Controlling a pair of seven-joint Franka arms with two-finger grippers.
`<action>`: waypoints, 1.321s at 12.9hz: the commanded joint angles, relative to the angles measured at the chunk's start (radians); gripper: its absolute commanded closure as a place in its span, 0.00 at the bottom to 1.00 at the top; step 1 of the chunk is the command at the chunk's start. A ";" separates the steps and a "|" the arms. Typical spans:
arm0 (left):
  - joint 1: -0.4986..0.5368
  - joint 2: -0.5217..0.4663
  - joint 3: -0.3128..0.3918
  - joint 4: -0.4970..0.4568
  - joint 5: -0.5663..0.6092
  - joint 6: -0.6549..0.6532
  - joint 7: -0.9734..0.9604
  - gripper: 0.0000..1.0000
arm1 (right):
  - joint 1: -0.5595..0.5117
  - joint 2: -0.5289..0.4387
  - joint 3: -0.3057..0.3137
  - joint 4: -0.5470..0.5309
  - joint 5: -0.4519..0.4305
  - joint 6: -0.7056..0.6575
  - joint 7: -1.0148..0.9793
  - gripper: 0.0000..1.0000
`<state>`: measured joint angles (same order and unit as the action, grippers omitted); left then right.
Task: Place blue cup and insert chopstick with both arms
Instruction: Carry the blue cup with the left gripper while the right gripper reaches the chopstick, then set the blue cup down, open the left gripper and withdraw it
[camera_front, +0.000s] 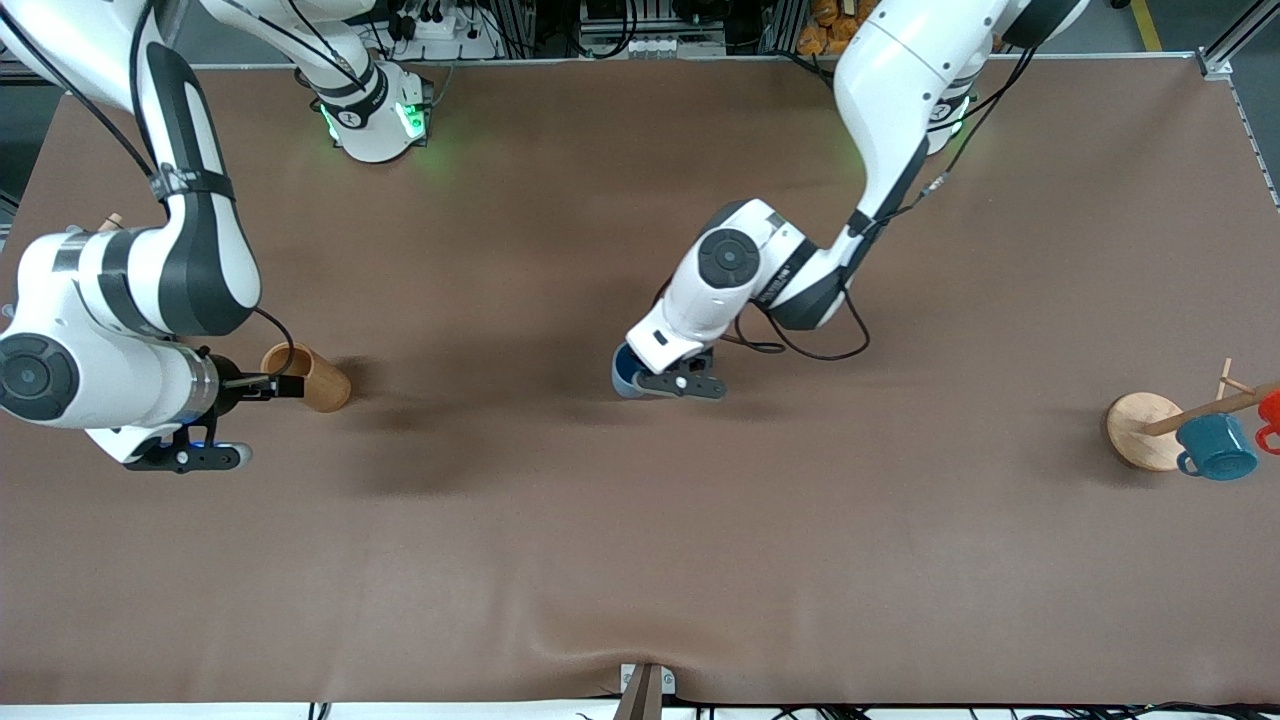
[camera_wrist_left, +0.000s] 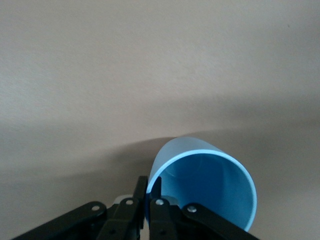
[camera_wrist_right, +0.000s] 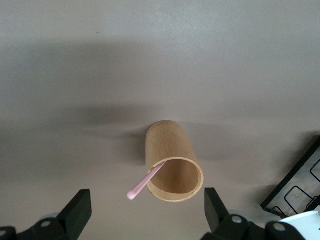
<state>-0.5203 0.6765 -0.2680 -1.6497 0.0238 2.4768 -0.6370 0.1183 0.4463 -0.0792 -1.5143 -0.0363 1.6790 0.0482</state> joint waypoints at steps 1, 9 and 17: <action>-0.026 0.017 0.024 0.025 0.028 -0.013 -0.041 1.00 | -0.009 0.026 0.007 -0.012 -0.014 0.010 0.028 0.00; -0.044 -0.089 0.041 0.154 0.045 -0.304 -0.082 0.00 | 0.011 0.026 0.009 -0.058 0.003 0.004 0.121 0.20; 0.236 -0.375 0.115 0.165 0.048 -0.528 -0.076 0.00 | 0.000 0.026 0.009 -0.055 0.004 0.010 0.125 0.80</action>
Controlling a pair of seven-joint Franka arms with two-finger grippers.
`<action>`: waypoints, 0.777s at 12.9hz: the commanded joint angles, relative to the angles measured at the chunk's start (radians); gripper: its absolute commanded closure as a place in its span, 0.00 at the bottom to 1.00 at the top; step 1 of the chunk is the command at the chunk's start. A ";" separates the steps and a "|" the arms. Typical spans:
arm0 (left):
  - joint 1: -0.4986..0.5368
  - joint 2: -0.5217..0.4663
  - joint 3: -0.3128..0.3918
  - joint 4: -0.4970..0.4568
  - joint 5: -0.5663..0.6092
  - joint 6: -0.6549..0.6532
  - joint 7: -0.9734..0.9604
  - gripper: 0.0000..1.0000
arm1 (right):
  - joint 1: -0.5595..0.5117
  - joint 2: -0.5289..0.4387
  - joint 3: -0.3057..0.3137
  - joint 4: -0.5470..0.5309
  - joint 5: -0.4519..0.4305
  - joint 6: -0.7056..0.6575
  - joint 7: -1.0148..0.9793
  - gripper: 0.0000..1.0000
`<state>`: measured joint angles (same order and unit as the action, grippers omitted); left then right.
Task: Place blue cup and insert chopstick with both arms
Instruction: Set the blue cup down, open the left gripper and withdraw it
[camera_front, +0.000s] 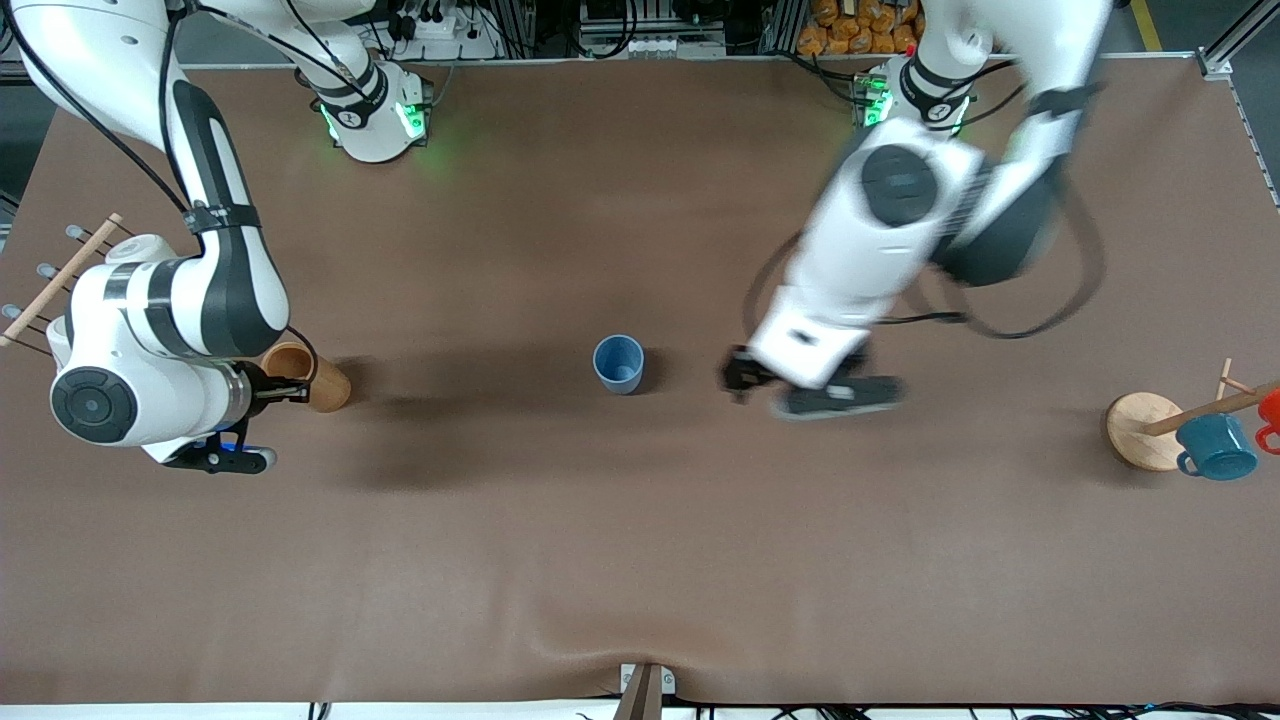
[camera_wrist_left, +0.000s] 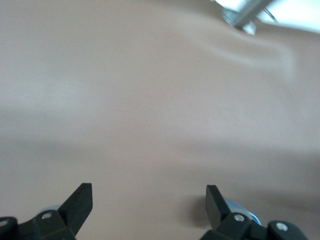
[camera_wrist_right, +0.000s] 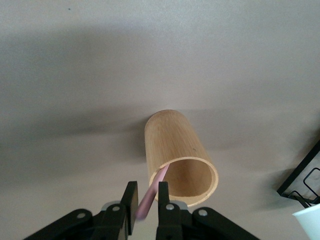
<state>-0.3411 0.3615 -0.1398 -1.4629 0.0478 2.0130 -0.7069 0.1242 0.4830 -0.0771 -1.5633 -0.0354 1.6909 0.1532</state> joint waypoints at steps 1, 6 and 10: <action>0.089 -0.084 -0.015 -0.020 0.021 -0.113 0.029 0.00 | -0.003 -0.011 0.007 -0.007 0.005 -0.005 0.025 0.82; 0.258 -0.203 -0.011 -0.020 -0.032 -0.305 0.375 0.00 | 0.000 -0.014 0.007 -0.006 0.005 -0.010 0.022 1.00; 0.283 -0.286 0.075 -0.020 -0.019 -0.453 0.641 0.00 | -0.003 -0.030 0.005 0.005 0.005 -0.010 0.022 1.00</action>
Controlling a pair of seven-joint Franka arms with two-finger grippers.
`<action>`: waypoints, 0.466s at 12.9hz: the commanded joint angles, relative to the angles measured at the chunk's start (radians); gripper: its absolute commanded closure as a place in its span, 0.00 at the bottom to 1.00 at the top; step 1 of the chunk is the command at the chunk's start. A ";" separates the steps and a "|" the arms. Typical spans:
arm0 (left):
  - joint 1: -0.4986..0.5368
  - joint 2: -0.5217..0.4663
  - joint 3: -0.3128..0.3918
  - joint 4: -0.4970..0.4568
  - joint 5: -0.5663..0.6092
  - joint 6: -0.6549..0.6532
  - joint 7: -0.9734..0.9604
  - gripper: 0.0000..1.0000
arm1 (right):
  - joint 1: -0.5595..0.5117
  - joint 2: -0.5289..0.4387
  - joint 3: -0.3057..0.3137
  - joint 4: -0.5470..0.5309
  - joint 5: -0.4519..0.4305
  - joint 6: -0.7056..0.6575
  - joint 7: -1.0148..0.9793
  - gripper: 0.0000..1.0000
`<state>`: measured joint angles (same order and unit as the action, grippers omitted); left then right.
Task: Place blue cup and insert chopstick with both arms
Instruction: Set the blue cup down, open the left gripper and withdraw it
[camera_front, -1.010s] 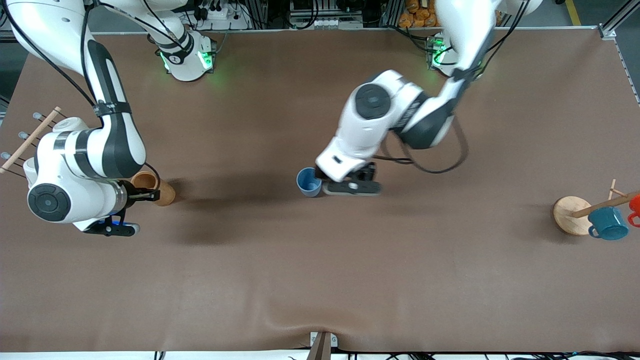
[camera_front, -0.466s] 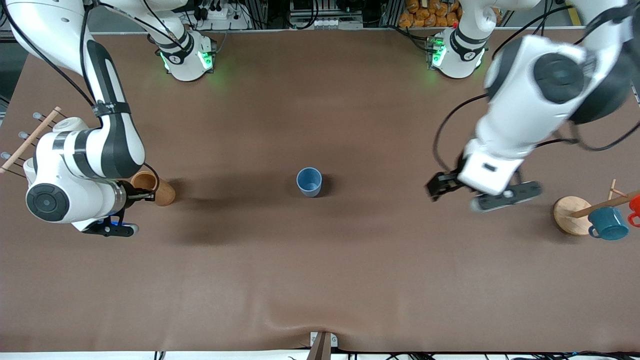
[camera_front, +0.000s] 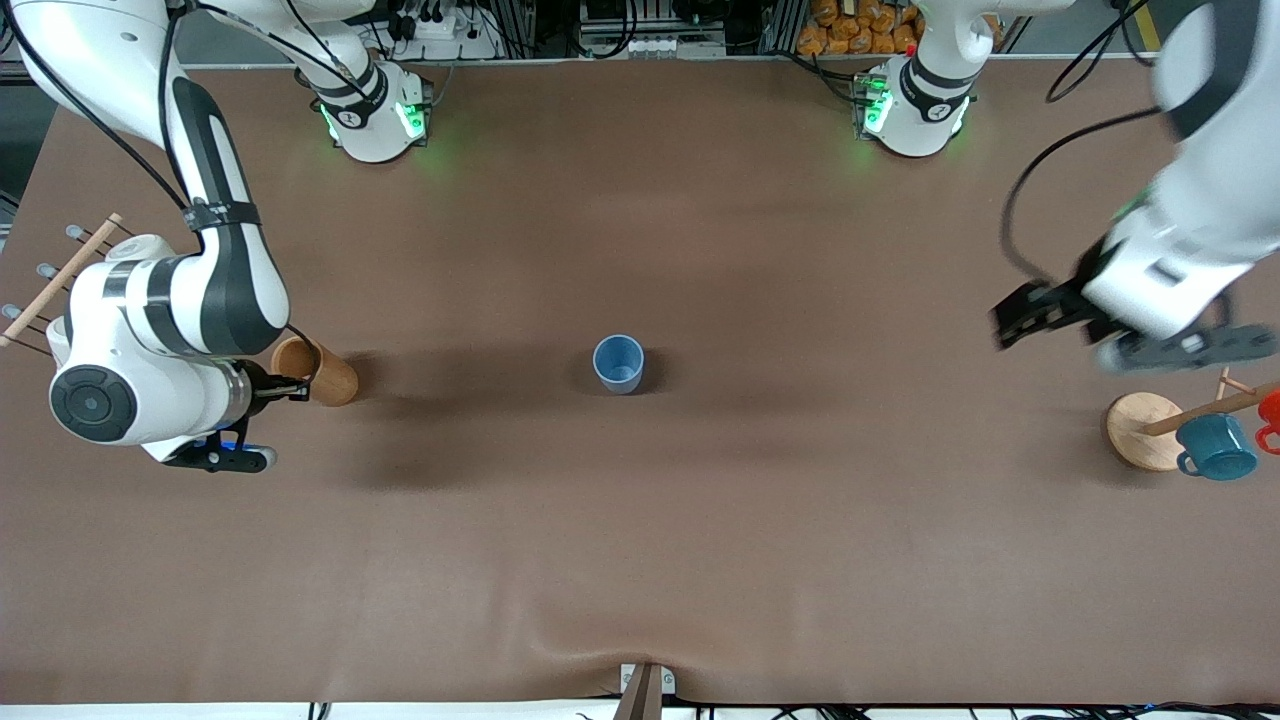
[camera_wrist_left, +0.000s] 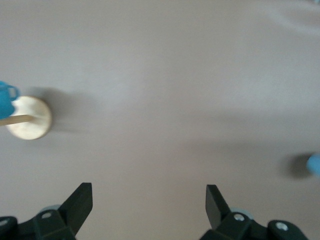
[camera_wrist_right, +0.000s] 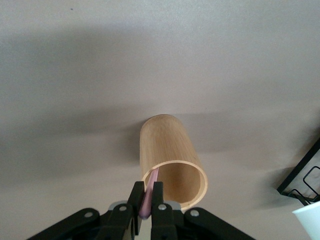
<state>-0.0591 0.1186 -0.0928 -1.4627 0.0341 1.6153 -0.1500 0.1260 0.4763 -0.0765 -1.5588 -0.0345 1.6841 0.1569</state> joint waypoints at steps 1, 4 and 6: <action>0.007 -0.066 0.045 -0.024 -0.005 -0.086 0.114 0.00 | -0.005 -0.034 0.004 0.000 0.004 -0.004 0.018 1.00; 0.047 -0.100 0.054 -0.033 -0.013 -0.155 0.148 0.00 | -0.005 -0.068 0.003 0.005 -0.007 -0.017 0.000 1.00; 0.080 -0.123 0.041 -0.050 -0.020 -0.149 0.149 0.00 | -0.005 -0.090 0.001 0.014 -0.016 -0.030 -0.010 1.00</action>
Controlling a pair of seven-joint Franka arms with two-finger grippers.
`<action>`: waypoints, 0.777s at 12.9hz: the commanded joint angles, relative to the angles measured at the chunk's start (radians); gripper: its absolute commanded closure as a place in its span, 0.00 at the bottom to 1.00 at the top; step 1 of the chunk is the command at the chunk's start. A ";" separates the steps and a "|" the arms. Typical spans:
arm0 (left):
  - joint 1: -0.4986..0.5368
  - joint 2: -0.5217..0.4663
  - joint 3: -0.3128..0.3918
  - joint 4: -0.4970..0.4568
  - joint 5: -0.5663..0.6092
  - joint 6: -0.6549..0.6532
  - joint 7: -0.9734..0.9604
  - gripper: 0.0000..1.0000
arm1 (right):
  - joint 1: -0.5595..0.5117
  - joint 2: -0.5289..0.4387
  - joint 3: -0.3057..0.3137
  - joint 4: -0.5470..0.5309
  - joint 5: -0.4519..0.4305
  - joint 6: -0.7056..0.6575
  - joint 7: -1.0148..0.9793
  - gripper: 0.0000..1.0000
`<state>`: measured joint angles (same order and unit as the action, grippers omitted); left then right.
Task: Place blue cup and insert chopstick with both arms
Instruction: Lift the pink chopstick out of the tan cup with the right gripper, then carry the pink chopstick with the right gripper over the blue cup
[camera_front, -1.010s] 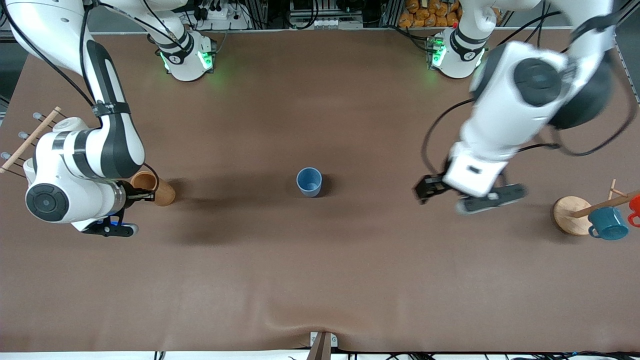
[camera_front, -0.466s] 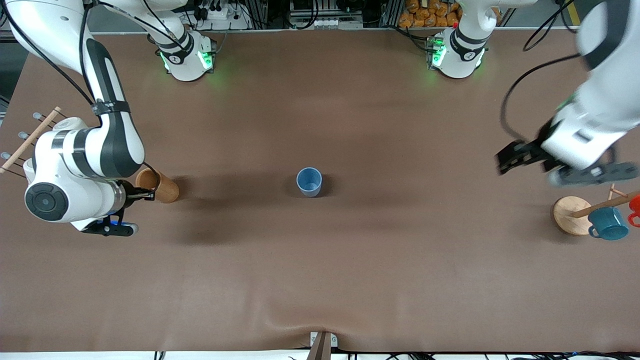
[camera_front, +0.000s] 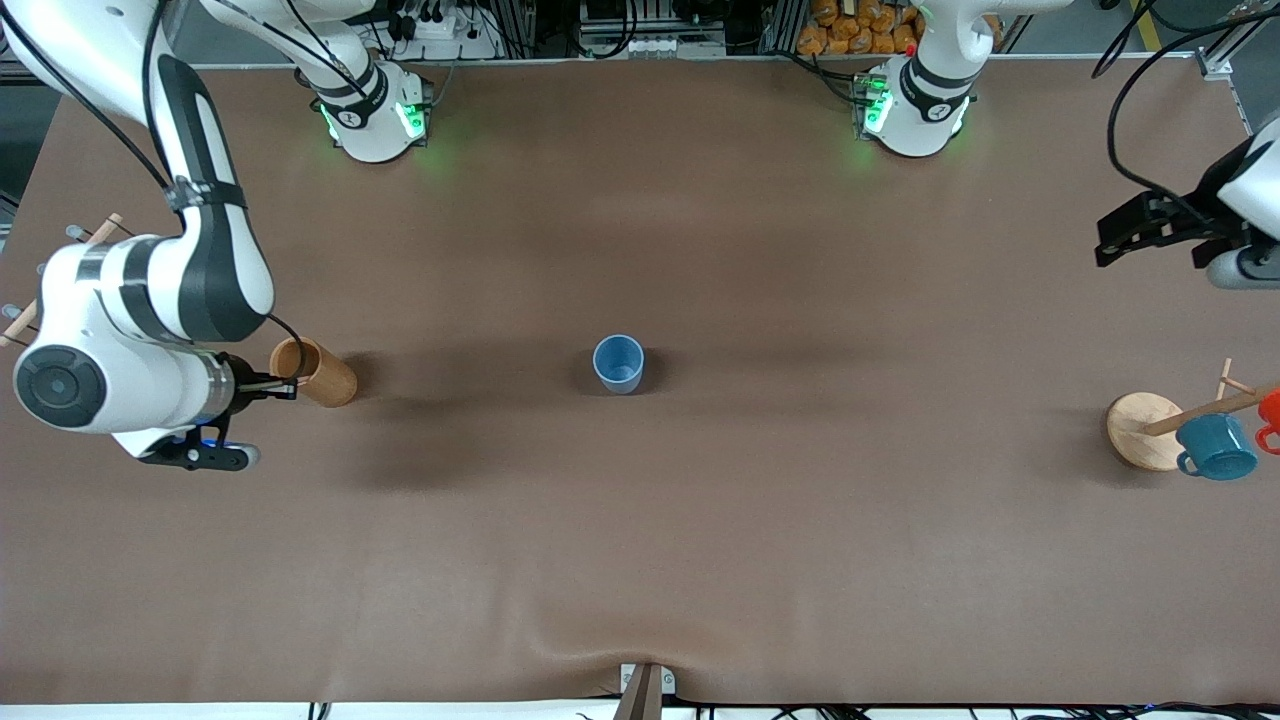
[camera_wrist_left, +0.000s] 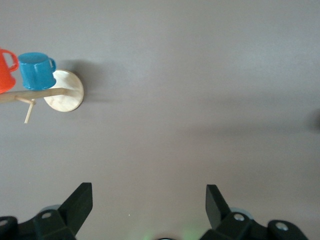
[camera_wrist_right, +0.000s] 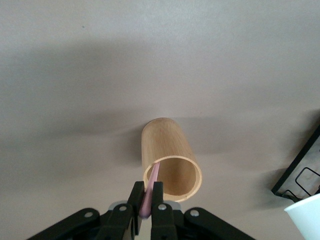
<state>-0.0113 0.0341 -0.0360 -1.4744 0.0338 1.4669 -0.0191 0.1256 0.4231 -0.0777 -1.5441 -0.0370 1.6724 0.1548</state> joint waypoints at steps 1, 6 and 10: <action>0.028 -0.033 -0.015 -0.032 -0.020 0.001 0.016 0.00 | -0.004 -0.047 0.003 0.010 -0.020 -0.029 -0.039 1.00; 0.033 -0.019 -0.008 -0.029 -0.042 0.012 0.013 0.00 | 0.019 -0.112 0.010 0.039 -0.113 -0.065 -0.112 1.00; 0.028 -0.008 -0.013 -0.029 -0.037 0.015 -0.004 0.00 | 0.078 -0.113 0.029 0.139 -0.093 -0.126 -0.104 1.00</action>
<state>0.0109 0.0280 -0.0401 -1.4942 0.0100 1.4697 -0.0188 0.1770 0.3139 -0.0623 -1.4445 -0.1216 1.5709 0.0482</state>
